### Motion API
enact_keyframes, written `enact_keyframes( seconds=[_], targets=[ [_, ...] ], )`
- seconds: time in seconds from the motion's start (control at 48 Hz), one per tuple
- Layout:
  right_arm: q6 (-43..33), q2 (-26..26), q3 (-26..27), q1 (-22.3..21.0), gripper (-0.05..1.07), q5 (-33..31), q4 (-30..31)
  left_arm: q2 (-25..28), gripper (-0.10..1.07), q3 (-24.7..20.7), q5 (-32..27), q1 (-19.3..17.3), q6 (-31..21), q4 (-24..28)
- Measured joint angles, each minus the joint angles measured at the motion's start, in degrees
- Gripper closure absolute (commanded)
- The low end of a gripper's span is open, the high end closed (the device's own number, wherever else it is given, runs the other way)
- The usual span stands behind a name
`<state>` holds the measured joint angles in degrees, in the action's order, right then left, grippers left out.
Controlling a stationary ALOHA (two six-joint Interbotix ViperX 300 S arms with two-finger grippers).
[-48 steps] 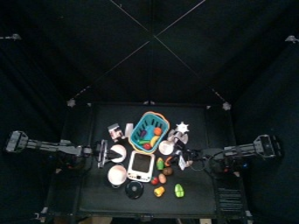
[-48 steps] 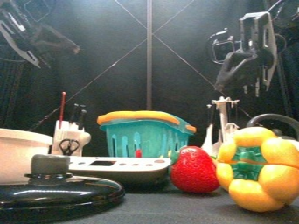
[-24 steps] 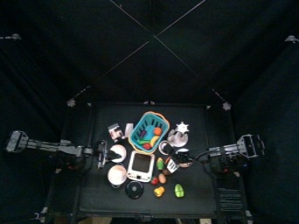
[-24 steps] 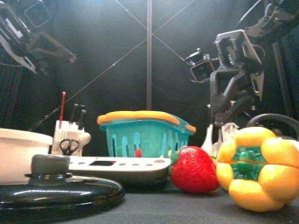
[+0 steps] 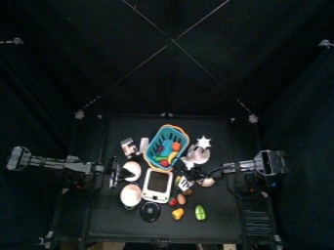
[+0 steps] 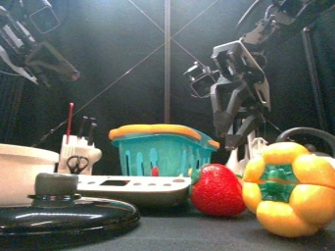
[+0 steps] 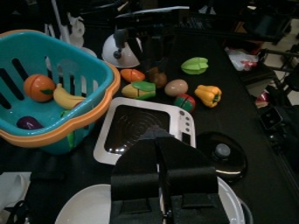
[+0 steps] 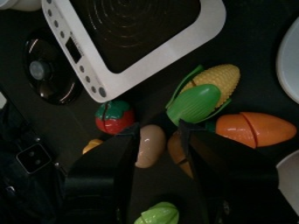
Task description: Grab corn
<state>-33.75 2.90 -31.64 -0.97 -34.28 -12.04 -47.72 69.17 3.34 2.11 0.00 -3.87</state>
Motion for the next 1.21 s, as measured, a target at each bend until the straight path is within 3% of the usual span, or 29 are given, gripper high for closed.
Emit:
enact_keyframes(
  seconds=[0.104, 0.25, 0.417, 0.979, 1.208],
  targets=[
    [-5.6, -0.5, 1.1, 0.1, 0.14, -3.5, 4.4, -0.2, 1.0, 0.4, 0.1, 0.0, 0.0, 0.0],
    [-18.7, -1.1, 1.8, 1.6, 0.06, -9.3, 15.5, -0.2, 1.0, 0.6, 0.2, 0.0, 0.0, -0.1],
    [-31.9, -1.5, 2.0, 5.6, 0.0, -8.9, 26.5, -0.3, 1.0, 0.8, 0.2, 0.0, 0.0, 0.0],
    [-32.9, -11.8, 2.1, 6.5, 0.02, -1.1, 25.2, -0.2, 1.0, 1.3, 0.2, -0.2, 0.0, 0.0],
    [-32.9, -12.3, 2.1, 6.4, 0.16, -1.1, 25.6, -0.3, 1.0, 1.3, 0.2, -0.4, -0.1, -0.1]
  ],
)
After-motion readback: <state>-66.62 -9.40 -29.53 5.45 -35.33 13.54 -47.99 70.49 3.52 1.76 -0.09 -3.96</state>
